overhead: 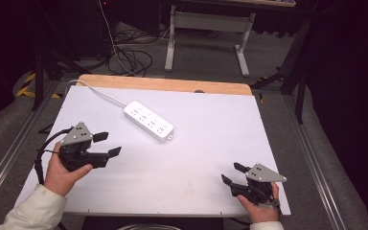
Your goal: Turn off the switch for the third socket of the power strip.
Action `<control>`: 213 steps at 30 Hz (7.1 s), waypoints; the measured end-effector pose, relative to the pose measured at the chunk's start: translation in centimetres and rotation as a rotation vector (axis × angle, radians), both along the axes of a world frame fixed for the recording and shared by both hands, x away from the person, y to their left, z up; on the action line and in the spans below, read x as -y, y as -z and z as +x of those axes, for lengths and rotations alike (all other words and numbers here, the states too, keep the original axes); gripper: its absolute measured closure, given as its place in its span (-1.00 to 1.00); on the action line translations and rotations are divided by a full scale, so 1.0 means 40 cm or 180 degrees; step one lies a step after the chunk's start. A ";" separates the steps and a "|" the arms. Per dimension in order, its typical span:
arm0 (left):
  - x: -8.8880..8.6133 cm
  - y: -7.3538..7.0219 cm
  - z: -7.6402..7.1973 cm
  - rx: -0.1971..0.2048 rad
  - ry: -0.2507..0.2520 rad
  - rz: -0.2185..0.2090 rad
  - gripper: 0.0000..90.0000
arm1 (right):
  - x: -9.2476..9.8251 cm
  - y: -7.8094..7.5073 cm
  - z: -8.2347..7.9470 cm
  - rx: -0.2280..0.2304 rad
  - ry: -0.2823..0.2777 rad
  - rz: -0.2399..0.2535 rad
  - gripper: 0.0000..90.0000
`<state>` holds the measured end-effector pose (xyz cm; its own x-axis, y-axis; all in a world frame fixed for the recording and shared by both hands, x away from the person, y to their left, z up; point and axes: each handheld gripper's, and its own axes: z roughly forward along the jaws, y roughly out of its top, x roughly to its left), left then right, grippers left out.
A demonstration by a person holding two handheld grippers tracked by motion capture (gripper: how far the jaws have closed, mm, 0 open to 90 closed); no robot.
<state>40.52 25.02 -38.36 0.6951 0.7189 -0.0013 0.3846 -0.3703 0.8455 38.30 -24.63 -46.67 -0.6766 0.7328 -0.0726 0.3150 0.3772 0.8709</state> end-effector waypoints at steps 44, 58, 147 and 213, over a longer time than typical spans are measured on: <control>0.201 -0.008 0.207 -0.0147 0.0036 0.0227 0.00 | 0.003 0.002 0.006 -0.0005 -0.0040 0.0047 -0.16; 0.215 0.049 0.273 -0.0152 0.0178 -0.0029 0.61 | 0.001 0.002 0.008 -0.0002 -0.0064 0.0051 -0.15; 0.275 0.246 0.422 -0.0031 -0.0597 -0.0064 1.00 | 0.002 0.009 0.008 -0.0030 -0.0166 0.0054 -0.07; 0.260 0.141 0.384 0.0096 -0.0403 -0.0255 1.00 | 0.000 0.015 0.013 -0.0067 -0.0177 0.0023 -0.05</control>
<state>55.87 14.64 -44.01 0.5995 0.7992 -0.0428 0.3980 -0.2514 0.8823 38.83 -24.63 -47.26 -0.7175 0.6946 -0.0526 0.3122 0.3882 0.8671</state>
